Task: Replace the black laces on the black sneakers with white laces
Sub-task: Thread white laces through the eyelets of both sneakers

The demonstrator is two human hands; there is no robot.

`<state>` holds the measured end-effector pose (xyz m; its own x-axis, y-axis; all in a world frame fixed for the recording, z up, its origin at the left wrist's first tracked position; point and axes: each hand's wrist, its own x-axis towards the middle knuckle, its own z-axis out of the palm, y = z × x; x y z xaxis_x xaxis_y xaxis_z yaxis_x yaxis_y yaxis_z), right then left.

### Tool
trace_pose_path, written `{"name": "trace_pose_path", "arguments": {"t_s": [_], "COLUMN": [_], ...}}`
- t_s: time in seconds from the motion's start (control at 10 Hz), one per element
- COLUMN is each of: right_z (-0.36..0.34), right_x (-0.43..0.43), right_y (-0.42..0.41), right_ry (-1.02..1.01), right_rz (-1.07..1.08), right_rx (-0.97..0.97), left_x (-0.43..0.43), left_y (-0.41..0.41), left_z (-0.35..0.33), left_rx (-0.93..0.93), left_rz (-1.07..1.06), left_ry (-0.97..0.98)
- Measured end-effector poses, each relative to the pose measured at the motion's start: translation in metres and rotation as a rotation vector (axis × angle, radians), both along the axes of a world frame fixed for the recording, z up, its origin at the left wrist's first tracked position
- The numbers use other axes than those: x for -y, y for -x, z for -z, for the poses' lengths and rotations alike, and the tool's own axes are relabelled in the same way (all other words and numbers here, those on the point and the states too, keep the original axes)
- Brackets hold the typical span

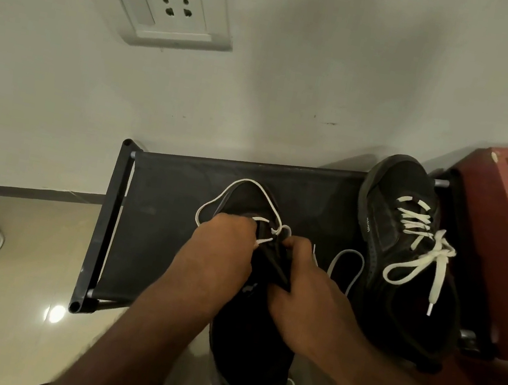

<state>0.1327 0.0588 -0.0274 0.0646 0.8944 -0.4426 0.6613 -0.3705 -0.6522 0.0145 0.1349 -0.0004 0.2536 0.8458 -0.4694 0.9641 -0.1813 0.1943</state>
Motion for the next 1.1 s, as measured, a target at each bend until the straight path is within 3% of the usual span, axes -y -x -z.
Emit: {"name": "trace_pose_path", "arguments": {"t_s": [0.2,0.3,0.4,0.5,0.6,0.9,1.0,1.1], "right_z": [-0.001,-0.001,-0.002,-0.002,-0.001,-0.001,-0.003,-0.003], "right_x": [-0.002,-0.001,-0.001,0.000,-0.002,-0.002,-0.002,-0.002], "right_y": [0.000,0.001,0.001,0.003,0.003,0.006,0.005,0.004], "right_ry": [0.012,0.012,0.022,0.029,0.046,0.041,0.042,0.044], "right_rz": [0.005,0.019,0.040,0.043,0.045,0.041,0.027,0.021], "right_rx": [-0.006,-0.023,-0.041,-0.044,-0.036,-0.006,0.006,0.000], "left_x": [0.002,0.005,0.005,0.004,0.003,0.000,-0.001,0.002], "left_y": [0.008,0.003,0.009,0.017,0.023,0.018,0.016,0.015], "left_z": [0.001,-0.024,-0.051,-0.041,-0.007,0.008,0.006,-0.003], "left_rx": [0.561,1.297,2.029,1.343,0.403,0.150,0.169,0.458], "left_rz": [-0.183,-0.463,-0.584,-0.583,-0.269,0.085,0.097,-0.015], "left_ry": [-0.098,0.316,0.810,0.332,-0.105,-0.001,-0.068,-0.101]}}
